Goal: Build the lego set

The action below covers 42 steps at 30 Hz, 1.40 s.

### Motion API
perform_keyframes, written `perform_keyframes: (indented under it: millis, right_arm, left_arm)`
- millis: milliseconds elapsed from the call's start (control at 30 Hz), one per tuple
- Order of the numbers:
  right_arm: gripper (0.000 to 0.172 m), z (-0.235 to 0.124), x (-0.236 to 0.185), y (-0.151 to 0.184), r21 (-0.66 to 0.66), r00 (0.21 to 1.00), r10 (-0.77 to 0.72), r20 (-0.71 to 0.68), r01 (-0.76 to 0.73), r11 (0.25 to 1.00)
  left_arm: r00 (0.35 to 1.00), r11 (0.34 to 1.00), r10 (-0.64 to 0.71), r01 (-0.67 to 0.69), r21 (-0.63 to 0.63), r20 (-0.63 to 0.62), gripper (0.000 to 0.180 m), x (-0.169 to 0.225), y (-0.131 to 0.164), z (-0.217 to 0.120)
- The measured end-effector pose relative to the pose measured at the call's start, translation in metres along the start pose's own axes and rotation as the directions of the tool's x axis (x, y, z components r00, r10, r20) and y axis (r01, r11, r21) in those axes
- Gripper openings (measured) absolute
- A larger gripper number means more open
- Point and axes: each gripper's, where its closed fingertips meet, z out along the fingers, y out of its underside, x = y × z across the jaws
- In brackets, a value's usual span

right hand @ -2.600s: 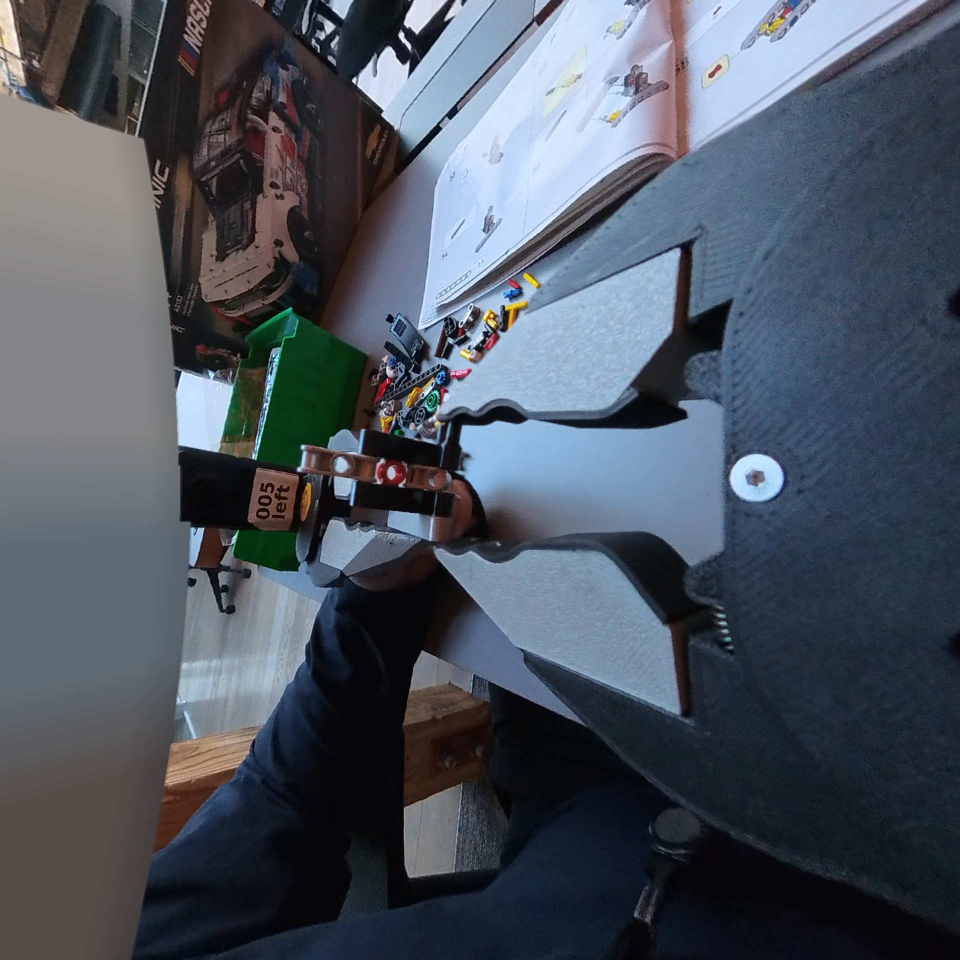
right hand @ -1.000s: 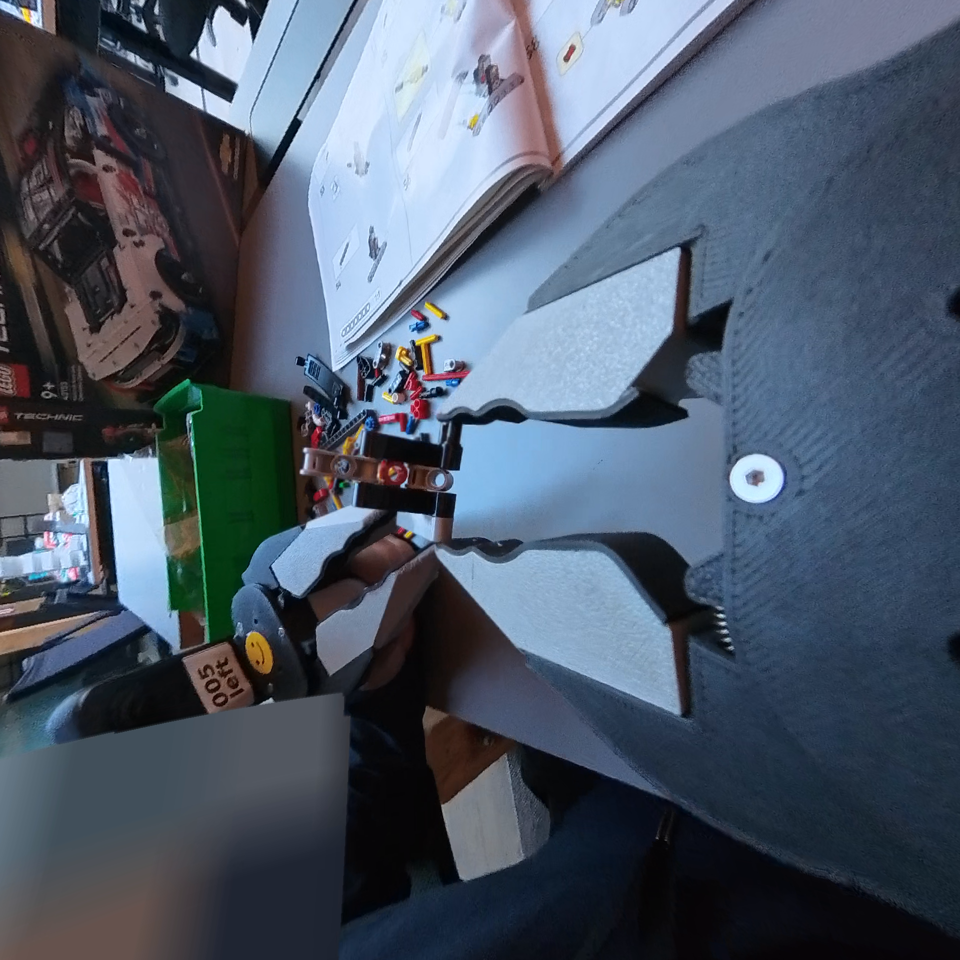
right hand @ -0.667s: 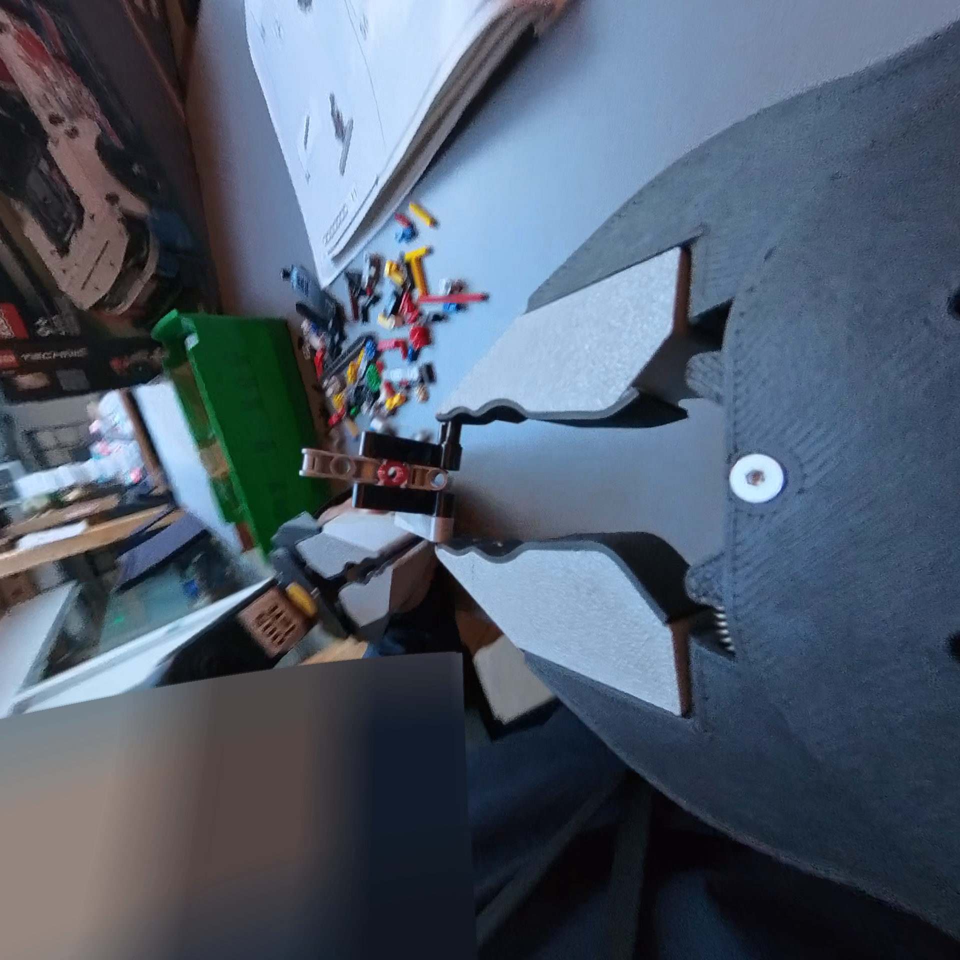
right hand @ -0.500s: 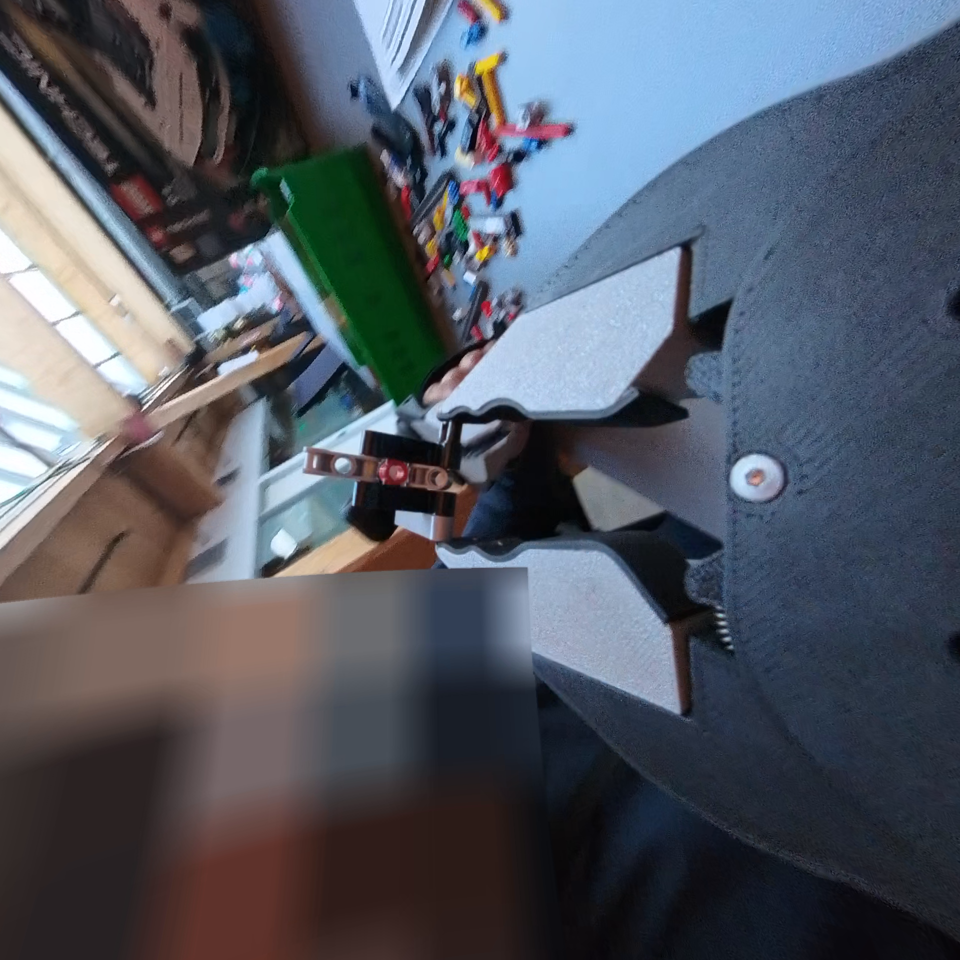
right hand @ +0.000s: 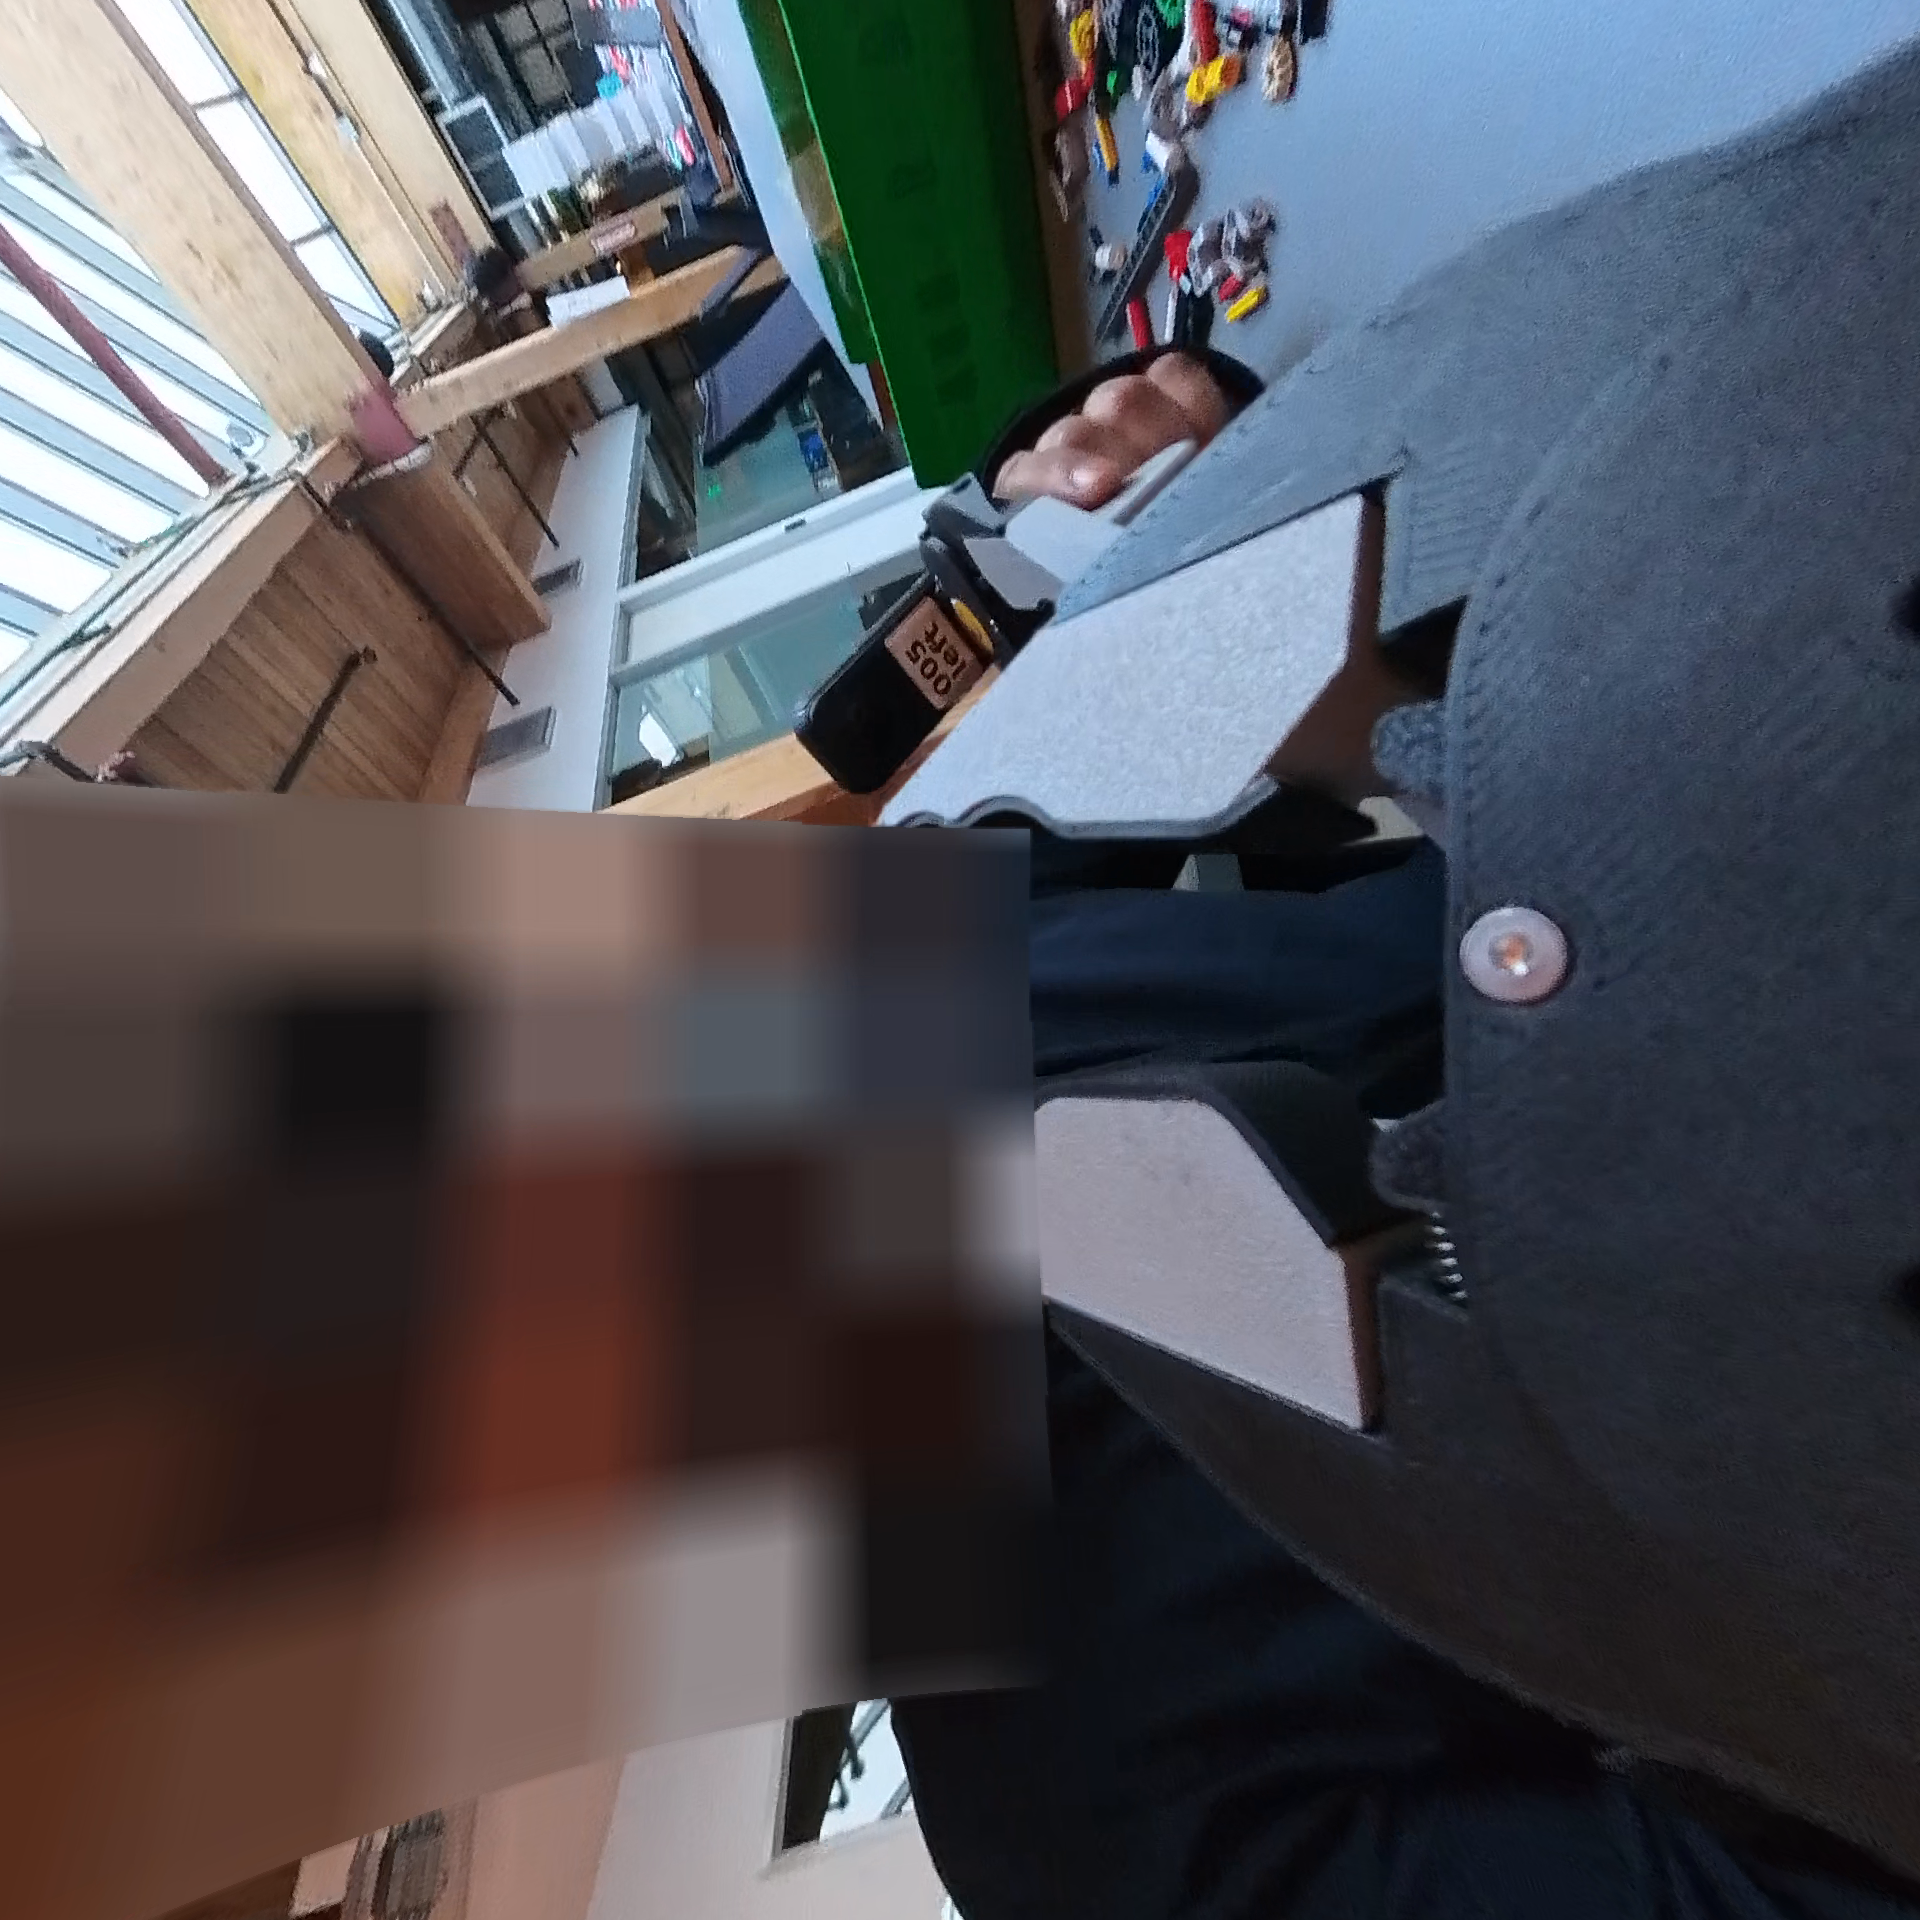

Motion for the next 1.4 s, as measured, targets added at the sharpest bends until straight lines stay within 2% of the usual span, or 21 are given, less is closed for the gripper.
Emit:
perform_keyframes:
  millis: [33,300,500,767,933,1067,1200,1300,1400]
  right_arm:
    - [0.040,0.000,-0.001,0.000,0.000,1.000,0.007,0.008,-0.007,1.000]
    - [0.041,-0.001,0.003,0.000,0.005,0.999,0.033,-0.002,-0.033,0.999]
    - [0.041,0.002,0.018,0.015,-0.096,0.993,-0.007,-0.121,-0.004,0.995]
    - [0.040,-0.002,0.043,0.039,-0.304,0.937,-0.164,-0.310,0.065,0.950]
    - [0.041,-0.020,0.073,0.058,-0.514,0.816,-0.361,-0.451,0.093,0.853]
    - [0.041,-0.042,0.098,0.055,-0.647,0.620,-0.551,-0.559,0.090,0.757]
    - [0.041,-0.039,0.104,0.050,-0.716,0.475,-0.664,-0.577,0.098,0.691]
    - [0.041,-0.040,0.106,0.054,-0.781,0.393,-0.741,-0.545,0.085,0.619]
    - [0.041,-0.042,0.106,0.055,-0.815,0.341,-0.781,-0.524,0.067,0.576]
  left_arm:
    - [1.000,1.000,0.003,-0.003,-0.003,0.000,0.000,0.000,0.001,0.000]
    - [1.000,1.000,0.016,-0.016,-0.011,0.001,0.000,0.001,0.002,0.001]
    - [0.999,0.999,0.034,-0.034,-0.010,-0.002,0.000,0.004,0.001,0.001]
    - [0.996,0.999,0.052,-0.050,0.020,-0.067,0.002,0.018,-0.005,0.003]
    - [0.998,1.000,0.011,-0.010,0.012,-0.055,0.009,0.014,-0.004,0.005]
    - [0.993,0.993,-0.120,0.120,-0.012,-0.014,0.014,-0.005,0.002,0.006]
    - [0.984,0.984,-0.176,0.176,-0.016,-0.004,0.017,-0.012,0.004,0.006]
    - [0.993,0.990,-0.120,0.121,-0.073,0.020,0.009,-0.013,0.012,0.007]
    - [0.996,0.989,0.028,-0.016,-0.146,0.086,0.001,-0.018,0.022,0.008]
